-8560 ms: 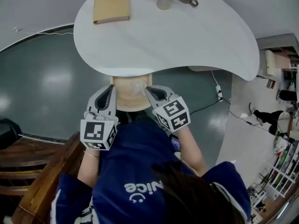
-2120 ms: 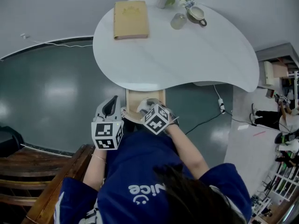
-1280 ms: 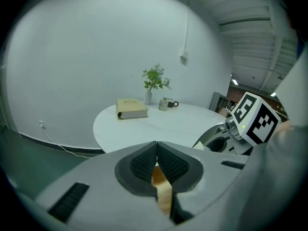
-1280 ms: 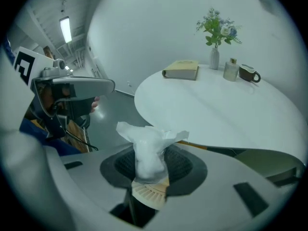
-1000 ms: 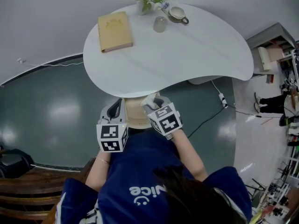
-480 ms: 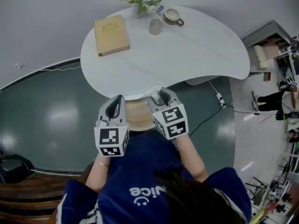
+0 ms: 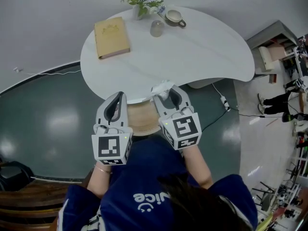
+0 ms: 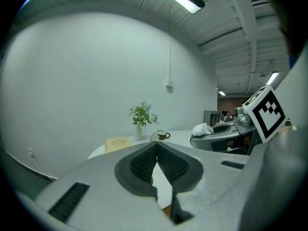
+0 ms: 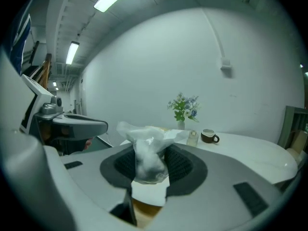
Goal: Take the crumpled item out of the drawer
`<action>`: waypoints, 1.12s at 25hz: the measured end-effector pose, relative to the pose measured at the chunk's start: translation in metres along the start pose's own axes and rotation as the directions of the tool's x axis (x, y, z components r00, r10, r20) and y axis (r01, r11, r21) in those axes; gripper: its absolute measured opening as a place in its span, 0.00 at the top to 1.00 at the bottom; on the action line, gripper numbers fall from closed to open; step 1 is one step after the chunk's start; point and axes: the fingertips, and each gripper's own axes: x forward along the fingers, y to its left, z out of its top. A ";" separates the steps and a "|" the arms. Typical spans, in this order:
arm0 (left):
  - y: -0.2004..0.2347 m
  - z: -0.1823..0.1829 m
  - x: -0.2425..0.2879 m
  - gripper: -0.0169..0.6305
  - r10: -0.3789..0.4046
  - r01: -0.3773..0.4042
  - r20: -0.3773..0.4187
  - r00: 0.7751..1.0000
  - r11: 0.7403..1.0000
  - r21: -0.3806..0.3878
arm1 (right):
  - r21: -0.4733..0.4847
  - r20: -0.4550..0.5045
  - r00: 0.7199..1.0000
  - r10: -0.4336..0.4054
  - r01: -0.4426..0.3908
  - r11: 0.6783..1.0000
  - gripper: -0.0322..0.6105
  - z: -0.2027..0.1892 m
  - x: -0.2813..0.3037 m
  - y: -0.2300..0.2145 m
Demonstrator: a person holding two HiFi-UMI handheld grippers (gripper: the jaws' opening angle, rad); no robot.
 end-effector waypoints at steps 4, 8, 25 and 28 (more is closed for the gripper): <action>-0.003 0.012 -0.004 0.97 0.007 -0.008 0.037 0.999 1.000 0.012 | -0.017 0.071 0.997 -0.022 0.024 1.000 0.72 0.018 -0.010 -0.003; -0.007 0.025 -0.008 0.97 0.010 -0.012 0.089 0.996 1.000 0.017 | -0.018 0.130 0.991 -0.043 0.046 0.999 0.72 0.034 -0.018 -0.005; -0.007 0.063 -0.024 0.97 0.023 -0.030 0.208 0.978 0.999 0.029 | 0.002 0.348 0.933 -0.085 0.090 0.996 0.72 0.084 -0.052 -0.009; -0.006 0.066 -0.024 0.97 0.023 -0.033 0.213 0.977 0.998 0.044 | 0.006 0.364 0.927 -0.090 0.094 0.996 0.73 0.087 -0.054 -0.010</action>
